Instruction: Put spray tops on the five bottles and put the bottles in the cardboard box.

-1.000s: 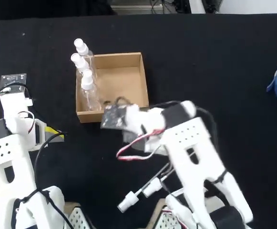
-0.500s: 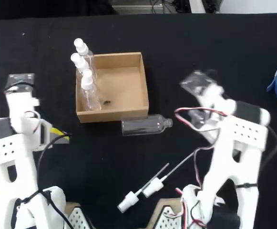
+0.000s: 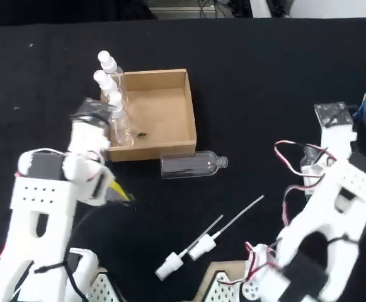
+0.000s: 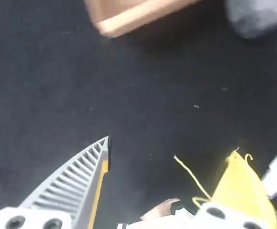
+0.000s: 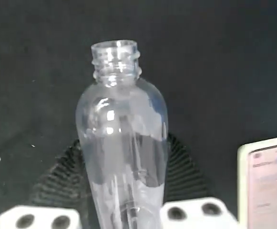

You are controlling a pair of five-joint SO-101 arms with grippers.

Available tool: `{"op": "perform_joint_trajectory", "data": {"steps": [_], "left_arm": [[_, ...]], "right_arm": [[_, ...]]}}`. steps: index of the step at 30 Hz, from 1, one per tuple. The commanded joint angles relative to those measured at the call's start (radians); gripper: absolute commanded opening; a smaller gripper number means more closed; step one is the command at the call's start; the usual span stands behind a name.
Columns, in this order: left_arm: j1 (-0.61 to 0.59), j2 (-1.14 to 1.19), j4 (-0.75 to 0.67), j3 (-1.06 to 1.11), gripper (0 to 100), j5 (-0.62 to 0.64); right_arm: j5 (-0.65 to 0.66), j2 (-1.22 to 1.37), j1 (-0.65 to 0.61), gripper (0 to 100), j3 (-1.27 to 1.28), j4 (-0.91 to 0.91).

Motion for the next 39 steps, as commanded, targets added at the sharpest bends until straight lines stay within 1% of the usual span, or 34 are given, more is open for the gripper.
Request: {"op": "perform_joint_trajectory", "data": {"steps": [1, 8, 11, 14, 17, 21, 23, 28, 32, 36, 39], "left_arm": [[0.186, -0.014, 0.006, -0.013, 25, -0.003], [0.533, -0.012, -0.017, -0.013, 25, 0.002], [0.615, -0.012, -0.064, 0.015, 25, 0.005], [0.654, 0.006, -0.127, 0.05, 25, 0.005], [0.667, 0.081, -0.176, 0.054, 25, 0.008], [0.693, 0.206, -0.29, 0.062, 25, 0.097], [0.731, 0.25, -0.334, 0.064, 25, 0.144], [0.822, 0.299, -0.354, 0.064, 25, 0.172], [0.823, 0.299, -0.354, 0.094, 25, 0.167], [0.849, 0.301, -0.354, 0.136, 25, 0.164], [0.863, 0.301, -0.385, 0.186, 25, 0.164]], "right_arm": [[-0.032, 0.12, 0.06, 2.1, -0.114, -0.037], [-0.032, 0.246, 0.095, 1.1, -0.182, -0.035], [-0.032, 0.248, 0.103, 1.1, -0.182, -0.038], [-0.037, 0.248, 0.101, 1.1, -0.18, -0.038], [-0.081, 0.248, 0.095, 1.1, -0.183, -0.038], [-0.101, 0.248, 0.08, 1.1, -0.193, -0.038], [-0.115, 0.248, 0.078, 1.1, -0.193, -0.038], [-0.123, 0.174, 0.075, 1.1, -0.177, -0.037], [-0.144, 0.054, 0.06, 1.1, -0.094, -0.049], [-0.152, -0.058, 0.025, 1.1, 0.041, -0.149], [-0.152, -0.11, -0.008, 1.1, 0.105, -0.175]]}}
